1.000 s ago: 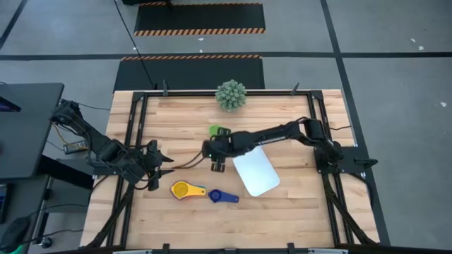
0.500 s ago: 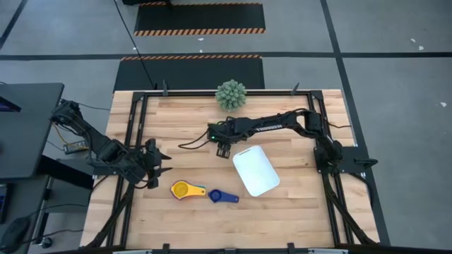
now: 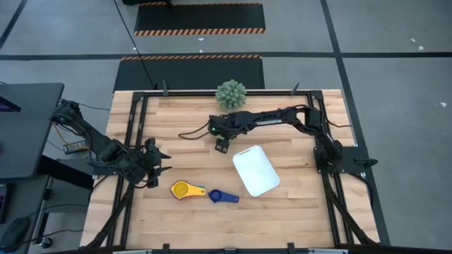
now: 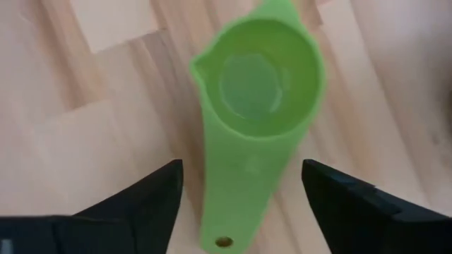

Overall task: Nest measuring cups in basket
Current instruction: Stack the green measuring cup on top of the yellow measuring cup

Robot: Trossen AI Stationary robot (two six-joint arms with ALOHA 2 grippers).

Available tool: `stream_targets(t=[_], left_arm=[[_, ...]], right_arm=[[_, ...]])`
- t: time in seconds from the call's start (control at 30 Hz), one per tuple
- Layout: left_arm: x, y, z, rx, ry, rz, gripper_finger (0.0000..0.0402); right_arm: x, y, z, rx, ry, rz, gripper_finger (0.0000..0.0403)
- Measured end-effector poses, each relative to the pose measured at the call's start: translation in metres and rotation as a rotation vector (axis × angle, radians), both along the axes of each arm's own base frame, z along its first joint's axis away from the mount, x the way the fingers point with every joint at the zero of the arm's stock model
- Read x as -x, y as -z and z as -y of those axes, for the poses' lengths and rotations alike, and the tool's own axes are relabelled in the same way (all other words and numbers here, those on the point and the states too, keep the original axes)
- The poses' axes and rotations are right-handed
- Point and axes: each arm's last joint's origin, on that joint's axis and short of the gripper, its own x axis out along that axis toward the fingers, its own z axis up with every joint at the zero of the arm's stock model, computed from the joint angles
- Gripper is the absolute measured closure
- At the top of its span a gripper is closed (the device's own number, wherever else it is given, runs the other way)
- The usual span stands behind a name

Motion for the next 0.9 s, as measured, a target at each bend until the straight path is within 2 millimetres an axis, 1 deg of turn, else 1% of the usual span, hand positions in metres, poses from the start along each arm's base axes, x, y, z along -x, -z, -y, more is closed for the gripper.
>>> stream_targets(t=[0.17, 0.27, 0.37, 0.57, 0.9], left_arm=[[0.001, 0.001, 0.0, -0.006, 0.0, -0.008, 0.0219], [0.001, 0.001, -0.001, -0.008, 0.0, -0.01, 0.0219], [0.001, 0.001, -0.001, -0.008, 0.001, -0.01, 0.0219], [0.001, 0.001, -0.001, -0.009, 0.001, -0.01, 0.0219], [0.001, 0.001, -0.001, -0.012, -0.002, -0.009, 0.0219]], right_arm=[[0.004, 0.012, 0.006, -0.041, 0.01, 0.013, 0.0081], [0.004, 0.017, 0.005, -0.036, 0.004, 0.036, 0.0081], [0.006, 0.022, 0.004, -0.04, -0.001, 0.02, 0.0089], [0.003, 0.021, 0.005, -0.047, -0.02, 0.053, 0.0117], [0.002, 0.02, 0.004, -0.061, -0.023, 0.068, 0.0193]])
